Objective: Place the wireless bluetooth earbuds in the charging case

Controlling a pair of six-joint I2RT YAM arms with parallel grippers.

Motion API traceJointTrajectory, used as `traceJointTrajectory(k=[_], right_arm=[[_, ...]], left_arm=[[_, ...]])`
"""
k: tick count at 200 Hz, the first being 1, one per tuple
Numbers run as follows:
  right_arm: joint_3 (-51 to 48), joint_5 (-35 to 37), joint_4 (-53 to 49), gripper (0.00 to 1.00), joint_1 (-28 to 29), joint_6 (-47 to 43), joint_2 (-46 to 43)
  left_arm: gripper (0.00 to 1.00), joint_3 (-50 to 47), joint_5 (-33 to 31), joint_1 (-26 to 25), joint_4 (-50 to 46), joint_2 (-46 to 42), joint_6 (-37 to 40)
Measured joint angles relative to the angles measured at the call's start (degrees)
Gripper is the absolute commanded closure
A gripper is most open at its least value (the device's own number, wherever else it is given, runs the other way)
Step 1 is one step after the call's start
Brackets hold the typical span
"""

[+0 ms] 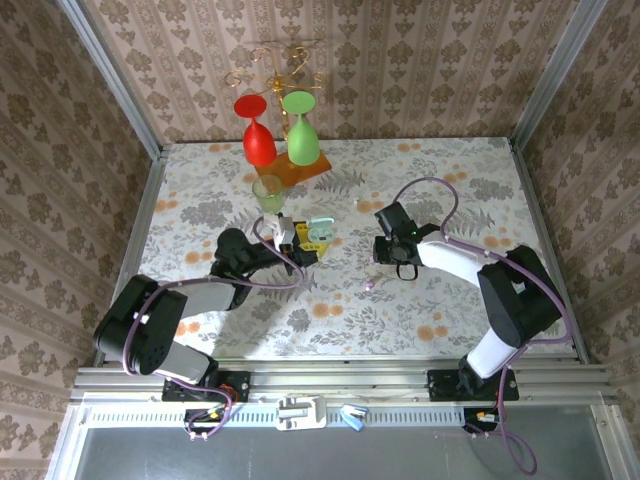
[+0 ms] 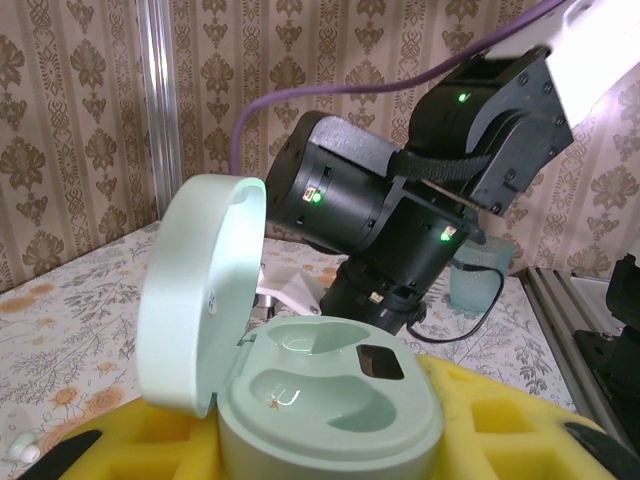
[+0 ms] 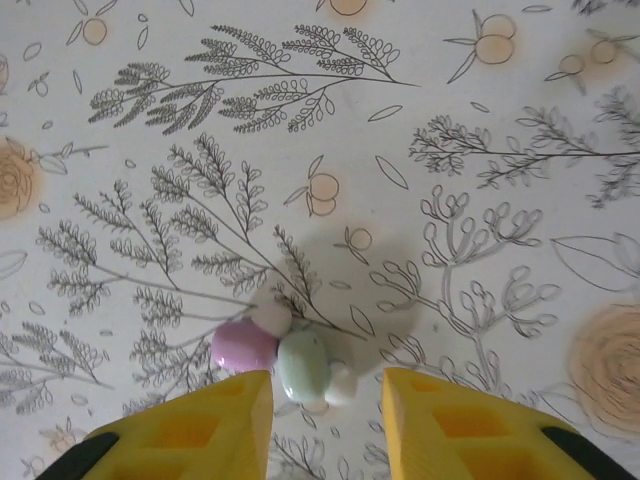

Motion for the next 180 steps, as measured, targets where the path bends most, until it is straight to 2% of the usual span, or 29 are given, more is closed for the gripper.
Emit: traceJointTrajectory(k=[60, 180], right_arm=[[7.17, 5.66, -10.43, 0.75, 3.19, -6.75, 2.40], [15.45, 10.40, -15.63, 0.78, 6.75, -10.14, 13.64]], left_arm=[[0.73, 0.00, 0.00, 0.00, 0.00, 0.00, 0.00], [0.73, -0.20, -0.02, 0.04, 0.02, 0.00, 0.00]])
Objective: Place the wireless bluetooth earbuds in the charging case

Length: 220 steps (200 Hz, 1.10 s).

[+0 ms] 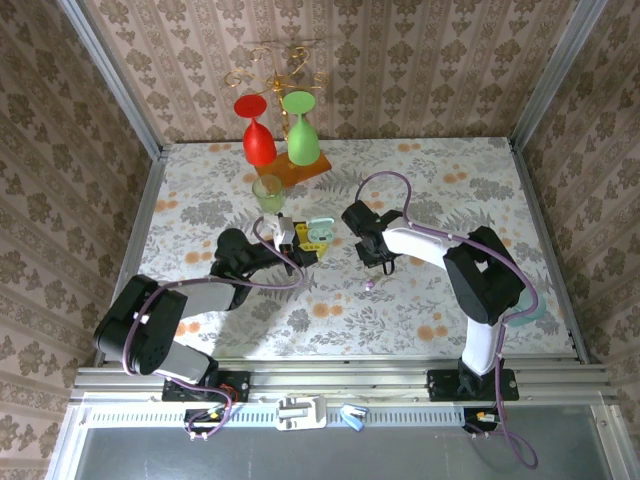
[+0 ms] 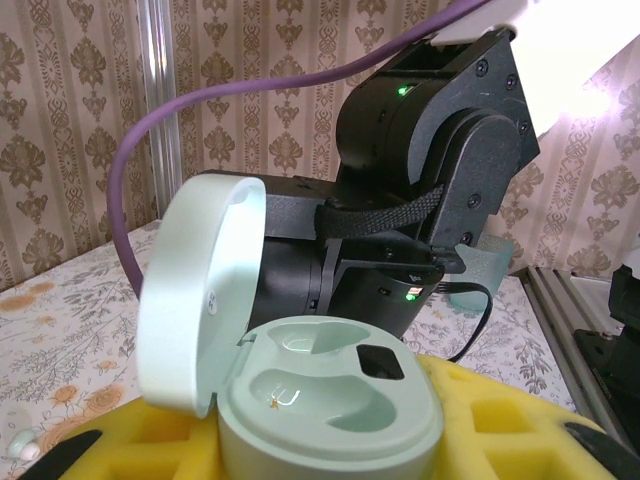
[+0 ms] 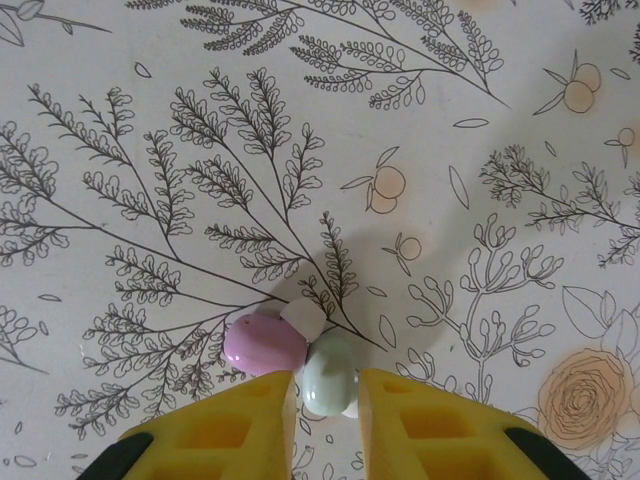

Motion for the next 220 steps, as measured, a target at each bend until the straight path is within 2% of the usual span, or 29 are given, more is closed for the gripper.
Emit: traceJointTrajectory(k=[88, 175, 220], right_arm=[[0.20, 0.15, -0.81, 0.78, 0.00, -0.72, 1.79], [1.42, 0.48, -0.94, 0.85, -0.09, -1.22, 2.69], [-2.99, -7.76, 2.25, 0.85, -2.86, 0.61, -3.10]], left_arm=[[0.73, -0.17, 0.02, 0.02, -0.02, 0.00, 0.00], [0.73, -0.17, 0.02, 0.02, -0.02, 0.00, 0.00], [0.73, -0.17, 0.02, 0.02, -0.02, 0.00, 0.00]])
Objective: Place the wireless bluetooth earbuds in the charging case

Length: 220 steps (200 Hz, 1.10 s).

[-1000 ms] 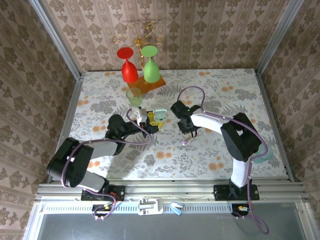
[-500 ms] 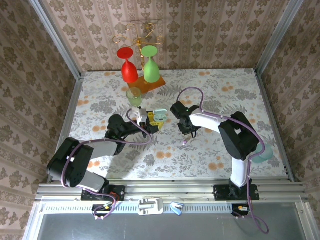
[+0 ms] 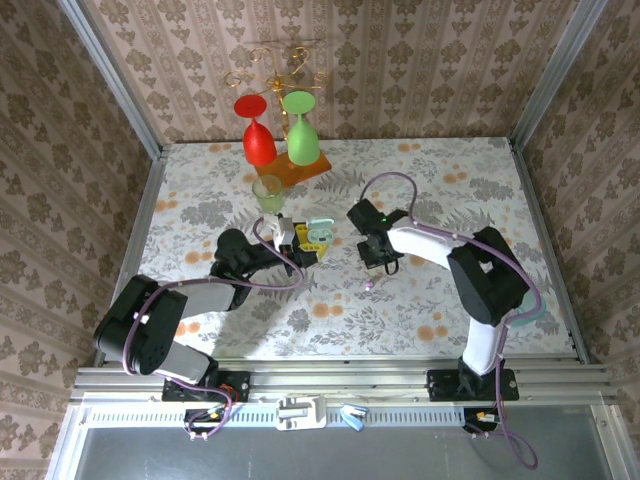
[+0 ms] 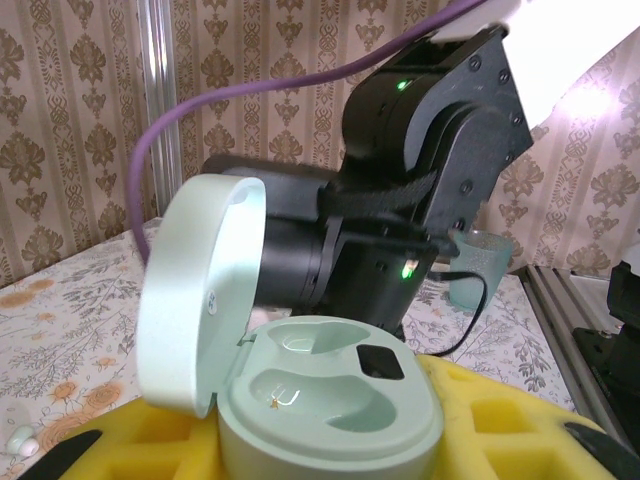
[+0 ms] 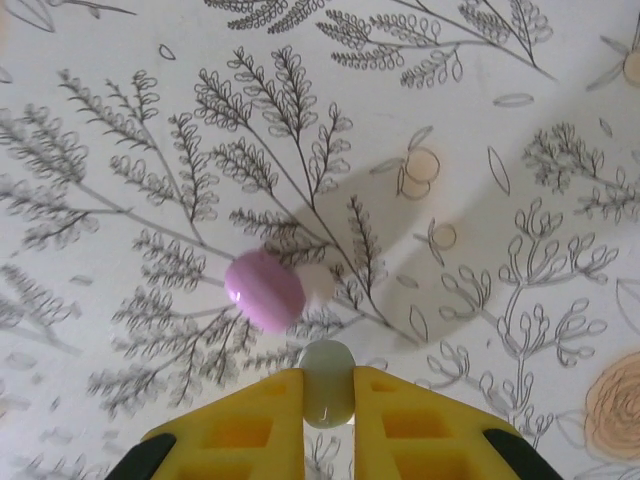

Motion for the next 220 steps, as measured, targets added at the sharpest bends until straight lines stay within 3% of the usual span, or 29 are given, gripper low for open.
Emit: traceJointTrajectory(k=[75, 118, 166, 220], right_arm=[[-13.22, -28.65, 11.10, 0.85, -11.69, 9.29, -15.32], [-18.32, -42.86, 19.06, 0.86, -14.03, 16.26, -19.56], [-21.18, -52.72, 29.16, 0.87, -15.72, 24.68, -21.16], [-23.91, -57.29, 38.01, 0.89, -16.15, 32.96, -21.16]], left_arm=[[0.73, 0.00, -0.02, 0.48, 0.00, 0.00, 0.00], [0.73, 0.00, -0.02, 0.48, 0.00, 0.22, 0.00], [0.73, 0.02, 0.00, 0.48, 0.00, 0.52, 0.00], [0.73, 0.04, -0.02, 0.48, 0.00, 0.52, 0.00]])
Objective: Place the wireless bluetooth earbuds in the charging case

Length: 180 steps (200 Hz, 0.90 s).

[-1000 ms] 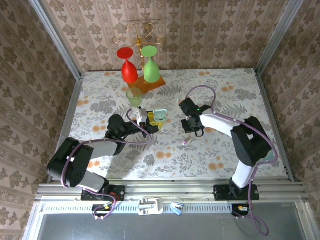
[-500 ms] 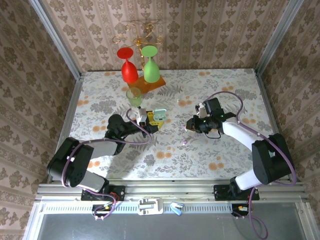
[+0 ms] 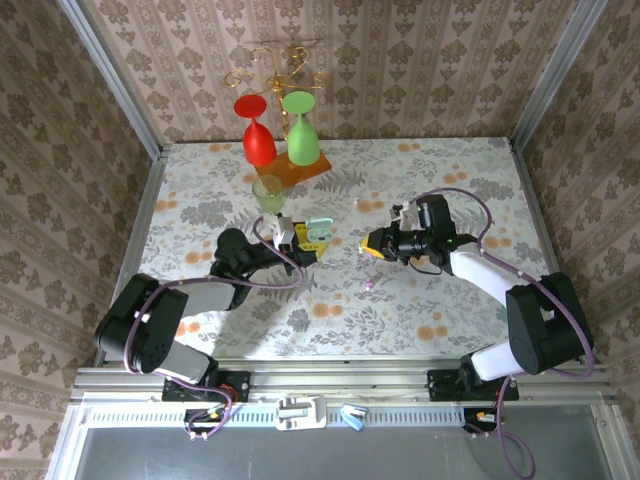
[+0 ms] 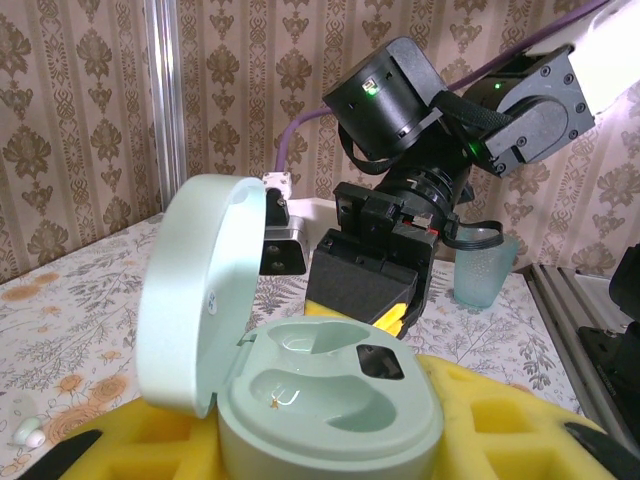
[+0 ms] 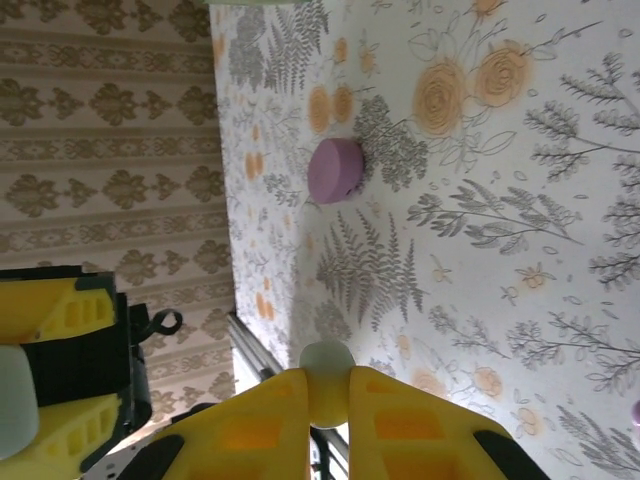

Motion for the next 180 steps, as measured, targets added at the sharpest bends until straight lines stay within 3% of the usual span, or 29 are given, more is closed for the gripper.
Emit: traceJointTrajectory(k=[76, 180], right_arm=[[-2.62, -2.03, 10.88, 0.89, -0.68, 14.67, 0.00], [-2.62, -3.52, 11.13, 0.90, -0.68, 17.38, -2.40]], left_arm=[[0.73, 0.00, 0.02, -0.02, 0.00, 0.00, 0.00], [0.73, 0.04, 0.02, -0.02, 0.11, 0.39, 0.00]])
